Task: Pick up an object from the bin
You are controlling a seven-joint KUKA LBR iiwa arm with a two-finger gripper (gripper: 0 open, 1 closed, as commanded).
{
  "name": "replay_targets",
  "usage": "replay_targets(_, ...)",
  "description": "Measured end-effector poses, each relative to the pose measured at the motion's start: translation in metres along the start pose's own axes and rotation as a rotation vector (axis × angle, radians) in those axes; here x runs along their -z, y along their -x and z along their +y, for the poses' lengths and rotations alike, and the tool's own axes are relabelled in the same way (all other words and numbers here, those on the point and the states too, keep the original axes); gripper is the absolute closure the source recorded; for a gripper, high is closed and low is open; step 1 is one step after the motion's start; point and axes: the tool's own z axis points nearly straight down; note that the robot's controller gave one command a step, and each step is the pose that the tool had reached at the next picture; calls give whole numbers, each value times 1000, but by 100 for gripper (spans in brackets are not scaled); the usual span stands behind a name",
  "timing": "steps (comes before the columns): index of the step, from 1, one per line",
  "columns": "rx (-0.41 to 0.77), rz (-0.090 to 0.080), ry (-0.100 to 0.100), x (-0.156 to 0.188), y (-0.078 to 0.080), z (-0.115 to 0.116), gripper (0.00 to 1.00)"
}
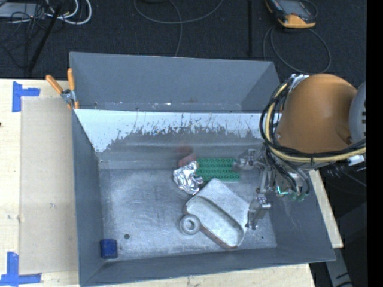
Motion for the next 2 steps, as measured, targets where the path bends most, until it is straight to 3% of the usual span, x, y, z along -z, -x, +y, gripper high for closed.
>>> replay_targets(1,155,-1,1,-105,-8,53,0)
replay_targets(2,153,-7,-1,-102,-6,52,100)
